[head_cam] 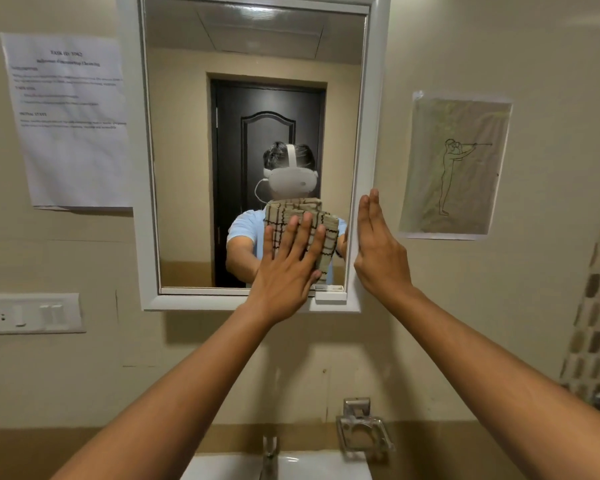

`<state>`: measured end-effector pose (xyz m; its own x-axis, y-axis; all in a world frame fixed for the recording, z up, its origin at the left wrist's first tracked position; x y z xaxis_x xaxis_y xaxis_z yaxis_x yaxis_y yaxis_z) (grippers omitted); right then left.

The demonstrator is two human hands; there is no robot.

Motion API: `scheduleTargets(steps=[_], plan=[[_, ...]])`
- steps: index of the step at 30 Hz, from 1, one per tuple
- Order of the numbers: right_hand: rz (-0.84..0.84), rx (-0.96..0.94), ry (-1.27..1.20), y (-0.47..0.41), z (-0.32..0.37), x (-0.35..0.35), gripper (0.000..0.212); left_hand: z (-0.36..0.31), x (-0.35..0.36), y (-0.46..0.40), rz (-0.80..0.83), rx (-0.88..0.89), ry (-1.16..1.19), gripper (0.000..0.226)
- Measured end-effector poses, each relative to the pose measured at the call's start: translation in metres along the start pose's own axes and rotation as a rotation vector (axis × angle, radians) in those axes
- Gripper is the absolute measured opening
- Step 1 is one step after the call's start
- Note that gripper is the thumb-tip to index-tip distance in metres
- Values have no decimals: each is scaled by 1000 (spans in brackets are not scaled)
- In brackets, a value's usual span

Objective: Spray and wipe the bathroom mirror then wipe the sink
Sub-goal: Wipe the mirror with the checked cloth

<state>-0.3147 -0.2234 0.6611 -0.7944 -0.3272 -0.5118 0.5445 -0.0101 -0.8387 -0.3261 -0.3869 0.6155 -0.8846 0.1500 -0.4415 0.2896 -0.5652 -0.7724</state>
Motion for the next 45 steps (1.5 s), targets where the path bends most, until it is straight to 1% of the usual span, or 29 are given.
scheduleTargets(steps=[2,3,5,7,10,12,14,17,20,24,31,35,41,45], plan=[[-2,-10,-7,0,-2,0,89,-11,0,-19,-13,-33,32,78],[-4,-20,-23,0,-3,0,86,-16,0,-28,-19,-51,49,80],[-4,-34,-57,0,-4,-1,79,-26,1,-42,-31,-91,89,78],[-1,-45,-63,0,-5,-2,80,-34,4,-44,-46,-116,121,75],[6,-48,-61,2,-8,-2,79,-48,14,-27,-44,-58,132,72],[8,-54,-46,4,-9,-1,77,-55,20,-12,-11,-16,123,74],[6,-61,-31,5,-10,0,78,-55,22,-6,16,1,118,77],[8,-61,-32,6,-12,1,82,-51,19,-5,39,33,122,74],[27,-52,-16,7,-12,3,90,-41,15,0,50,47,126,72],[35,-16,-1,11,-12,8,94,-22,8,15,40,34,109,69],[-17,-13,-7,13,-7,11,85,27,-2,58,46,-14,76,74],[-12,5,-5,17,-4,10,81,63,-12,86,63,-28,35,67],[18,47,16,19,1,10,85,112,-23,134,84,-198,34,66],[24,50,36,21,5,10,81,114,-26,150,119,-240,55,72]])
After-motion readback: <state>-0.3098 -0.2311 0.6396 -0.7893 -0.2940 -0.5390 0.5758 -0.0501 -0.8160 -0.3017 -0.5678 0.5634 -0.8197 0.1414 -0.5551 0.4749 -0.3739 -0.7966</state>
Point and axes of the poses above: each hand's wrist, its own y-axis away from the middle knuckle, its own x-axis out of the palm, z = x × y, the point moved 5 cm from there along -y, towards the middle knuckle, and after that the axes turned 10 degrees about x, right-handed, at the moved point
